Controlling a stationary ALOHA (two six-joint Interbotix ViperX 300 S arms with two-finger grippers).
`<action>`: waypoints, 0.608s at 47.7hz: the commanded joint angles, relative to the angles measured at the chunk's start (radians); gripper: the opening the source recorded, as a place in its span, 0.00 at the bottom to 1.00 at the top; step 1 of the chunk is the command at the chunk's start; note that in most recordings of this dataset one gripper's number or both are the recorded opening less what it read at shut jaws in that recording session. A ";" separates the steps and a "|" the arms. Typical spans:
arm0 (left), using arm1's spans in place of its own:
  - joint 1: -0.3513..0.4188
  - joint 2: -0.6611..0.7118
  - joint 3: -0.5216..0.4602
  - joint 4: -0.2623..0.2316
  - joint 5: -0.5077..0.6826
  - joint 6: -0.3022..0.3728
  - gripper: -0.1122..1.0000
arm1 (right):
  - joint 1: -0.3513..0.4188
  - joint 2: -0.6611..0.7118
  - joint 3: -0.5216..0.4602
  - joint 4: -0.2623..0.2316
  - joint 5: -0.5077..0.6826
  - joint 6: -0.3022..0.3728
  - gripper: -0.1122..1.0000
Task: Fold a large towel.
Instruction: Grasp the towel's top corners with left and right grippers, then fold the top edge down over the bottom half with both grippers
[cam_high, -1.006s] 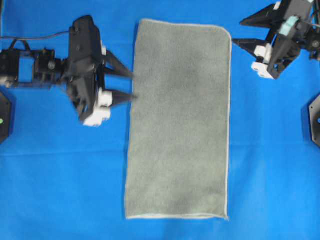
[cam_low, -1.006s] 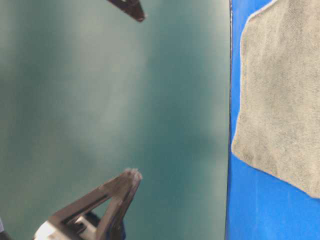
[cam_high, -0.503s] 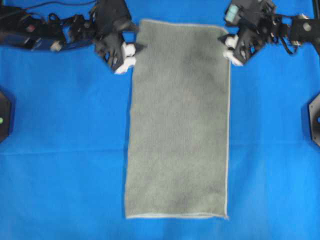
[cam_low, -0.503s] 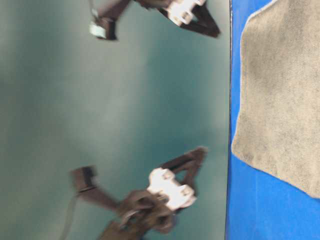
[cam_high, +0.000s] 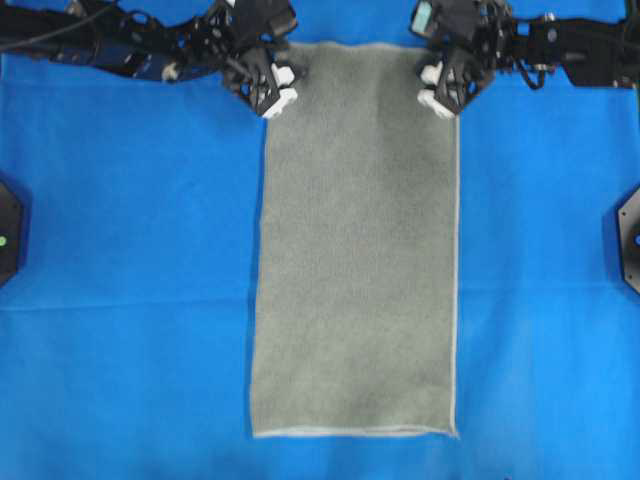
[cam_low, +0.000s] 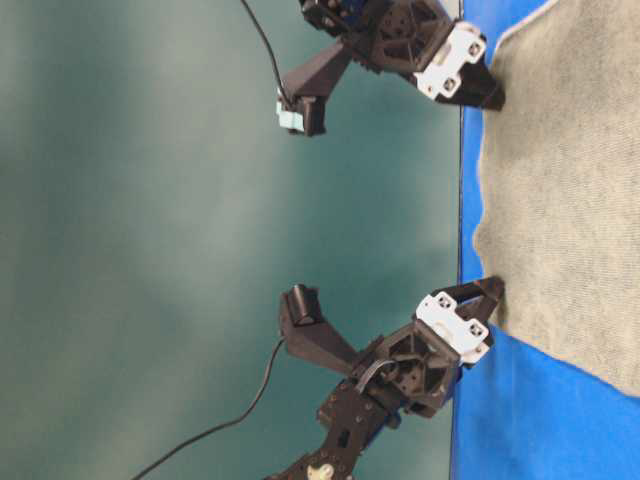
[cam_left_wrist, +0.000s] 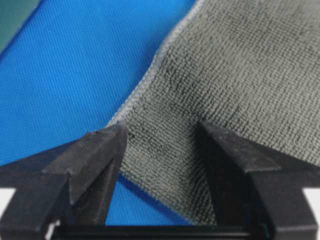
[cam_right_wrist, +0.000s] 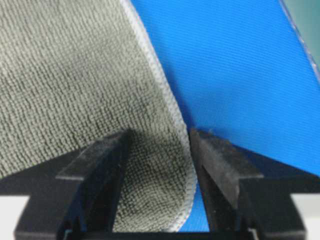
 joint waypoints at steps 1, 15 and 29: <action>0.003 -0.012 -0.021 -0.002 -0.002 0.002 0.59 | -0.006 0.006 -0.025 -0.006 -0.006 -0.002 0.60; 0.008 -0.015 -0.023 -0.002 0.035 0.006 0.13 | -0.009 0.003 -0.023 -0.009 0.043 -0.014 0.16; 0.057 -0.115 -0.058 -0.002 0.091 0.118 0.12 | -0.048 -0.081 -0.040 -0.009 0.127 -0.015 0.14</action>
